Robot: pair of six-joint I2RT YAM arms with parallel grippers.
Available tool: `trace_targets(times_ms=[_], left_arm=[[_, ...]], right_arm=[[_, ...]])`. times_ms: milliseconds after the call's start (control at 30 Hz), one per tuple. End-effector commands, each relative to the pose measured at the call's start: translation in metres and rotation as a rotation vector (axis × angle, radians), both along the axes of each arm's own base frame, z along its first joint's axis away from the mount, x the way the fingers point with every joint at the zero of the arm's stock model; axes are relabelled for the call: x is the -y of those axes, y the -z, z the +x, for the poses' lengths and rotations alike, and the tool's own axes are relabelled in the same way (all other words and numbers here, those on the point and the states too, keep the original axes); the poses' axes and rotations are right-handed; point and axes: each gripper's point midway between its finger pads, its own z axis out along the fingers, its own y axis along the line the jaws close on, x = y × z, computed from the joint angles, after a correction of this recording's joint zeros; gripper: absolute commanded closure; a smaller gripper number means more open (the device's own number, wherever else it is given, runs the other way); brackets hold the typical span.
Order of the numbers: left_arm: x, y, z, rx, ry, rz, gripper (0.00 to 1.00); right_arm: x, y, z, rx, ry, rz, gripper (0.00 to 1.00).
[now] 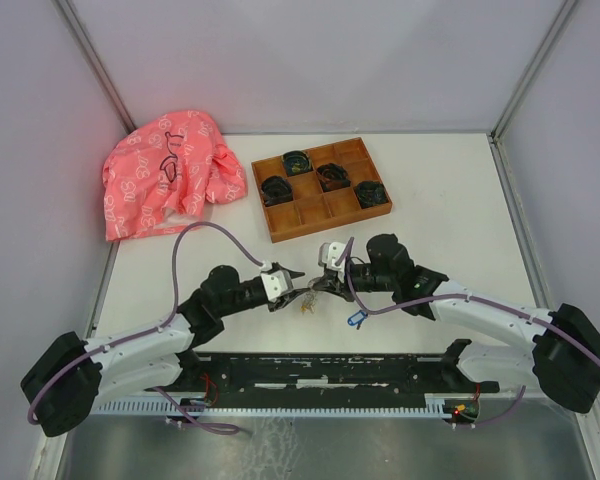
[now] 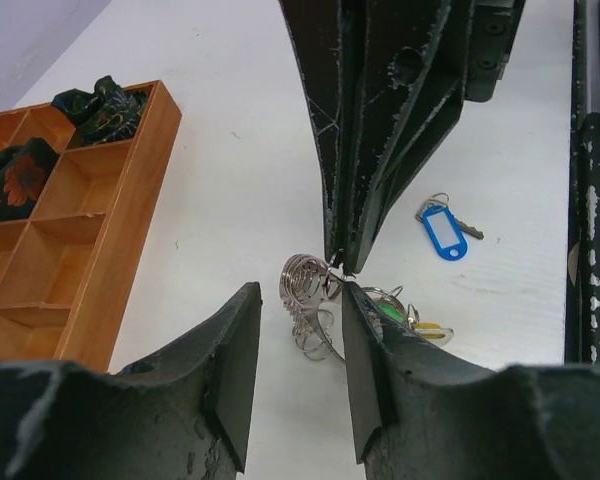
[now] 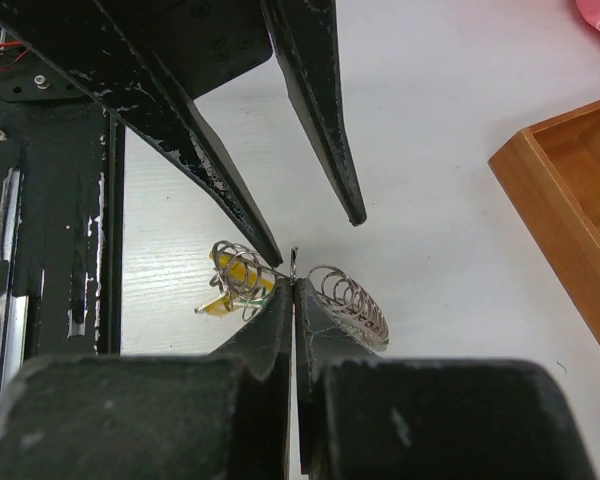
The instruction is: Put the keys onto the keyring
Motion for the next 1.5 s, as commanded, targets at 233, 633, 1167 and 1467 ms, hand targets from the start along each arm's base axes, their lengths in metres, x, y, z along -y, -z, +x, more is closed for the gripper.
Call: trace_targets(times_ms=[233, 633, 1167, 1467], left_arm=[[0.009, -0.015, -0.004, 0.085, 0.094, 0.01, 0.76], [0.014, -0.016, -0.007, 0.065, 0.126, 0.012, 0.75], [0.005, -0.012, -0.001, 0.126, 0.091, 0.063, 0.97], [0.003, -0.005, 0.004, 0.16, 0.08, 0.103, 0.97]], right_arm=[[-0.01, -0.044, 0.001, 0.101, -0.061, 0.089, 0.99], [-0.015, -0.041, -0.006, 0.084, -0.122, 0.079, 0.99], [-0.008, -0.041, 0.001, 0.06, -0.053, 0.048, 0.75], [0.017, -0.069, 0.012, 0.08, 0.136, 0.072, 0.54]])
